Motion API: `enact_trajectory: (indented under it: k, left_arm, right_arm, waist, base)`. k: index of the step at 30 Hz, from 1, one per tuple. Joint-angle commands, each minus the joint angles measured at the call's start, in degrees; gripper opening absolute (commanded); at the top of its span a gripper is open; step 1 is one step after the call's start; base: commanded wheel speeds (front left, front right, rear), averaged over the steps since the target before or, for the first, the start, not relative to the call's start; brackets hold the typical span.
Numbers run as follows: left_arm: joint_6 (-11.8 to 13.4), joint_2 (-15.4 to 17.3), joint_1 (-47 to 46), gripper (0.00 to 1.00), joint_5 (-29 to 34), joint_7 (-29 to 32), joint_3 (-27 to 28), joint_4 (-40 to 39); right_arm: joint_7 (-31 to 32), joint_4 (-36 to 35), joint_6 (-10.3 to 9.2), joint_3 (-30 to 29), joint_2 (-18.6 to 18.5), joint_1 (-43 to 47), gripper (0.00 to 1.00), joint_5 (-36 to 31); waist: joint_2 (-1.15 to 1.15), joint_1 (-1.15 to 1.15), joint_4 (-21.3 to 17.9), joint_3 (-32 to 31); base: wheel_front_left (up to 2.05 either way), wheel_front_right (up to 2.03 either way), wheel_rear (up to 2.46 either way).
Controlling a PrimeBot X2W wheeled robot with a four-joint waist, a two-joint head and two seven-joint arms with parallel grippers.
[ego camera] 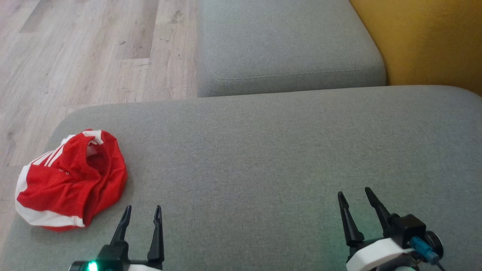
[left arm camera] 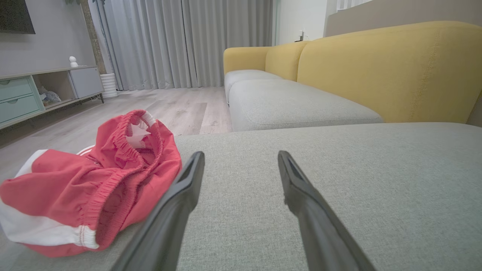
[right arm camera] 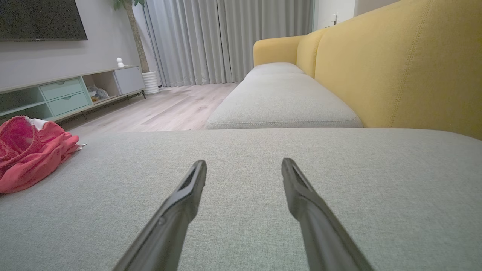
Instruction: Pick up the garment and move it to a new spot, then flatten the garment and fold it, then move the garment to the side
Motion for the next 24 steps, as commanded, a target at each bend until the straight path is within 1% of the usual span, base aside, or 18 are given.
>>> enact_trajectory:
  k: [1,6,11,17,18,21,22,24]
  left_arm:
    - [-0.1,0.4,-2.5,1.00,0.3,-0.7,1.8,-1.5]
    - [0.1,0.4,-2.6,1.00,0.4,-0.7,2.0,-1.2]
    - [0.4,0.4,-3.0,1.00,0.7,-0.7,2.2,-1.5]
    - [0.5,0.5,-3.0,1.00,1.3,-0.7,3.1,-2.3]
    - [0.5,0.5,-3.0,1.00,1.3,-0.7,3.1,-2.3]
    - [0.5,0.7,-3.0,1.00,1.4,-0.7,3.8,-2.6]
    - [0.4,0.8,-3.0,1.00,1.4,-0.7,4.4,-2.9]
    - [0.4,1.1,-3.0,1.00,1.5,-0.7,4.9,-3.1]
  right_arm:
    - [-0.7,-1.7,0.43,1.2,-0.4,-1.4,1.00,-0.1]
    - [-0.7,-1.8,0.43,1.2,-0.4,-1.1,1.00,0.0]
    - [-0.7,-2.0,0.43,1.1,-0.4,-1.0,1.00,-0.1]
    - [-0.7,-2.4,0.43,1.2,-0.4,-0.9,1.00,0.4]
    - [-0.7,-2.4,0.43,1.2,-0.4,-0.9,1.00,0.4]
    - [-0.7,-2.4,0.43,1.1,-0.4,-0.9,1.00,0.6]
    - [-0.7,-2.4,0.43,1.1,-0.4,-1.0,1.00,0.8]
    - [-0.7,-2.5,0.43,0.9,-0.4,-1.2,1.00,0.9]
  waist:
    - [0.00,0.00,0.0,0.0]
    - [0.00,0.00,0.6,0.1]
    - [0.00,0.00,3.2,0.5]
    - [0.00,0.00,8.9,1.0]
    - [0.00,0.00,8.9,1.0]
    - [0.00,0.00,12.5,1.2]
    - [0.00,0.00,14.8,1.4]
    - [0.00,0.00,17.0,1.6]
  base:
    - [0.00,0.00,0.00]
    - [0.00,0.00,0.00]
    - [0.00,0.00,0.00]
    - [0.00,0.00,0.00]
    - [0.00,0.00,0.00]
    - [0.00,0.00,0.00]
    - [0.00,0.00,0.00]
    - [0.00,0.00,0.00]
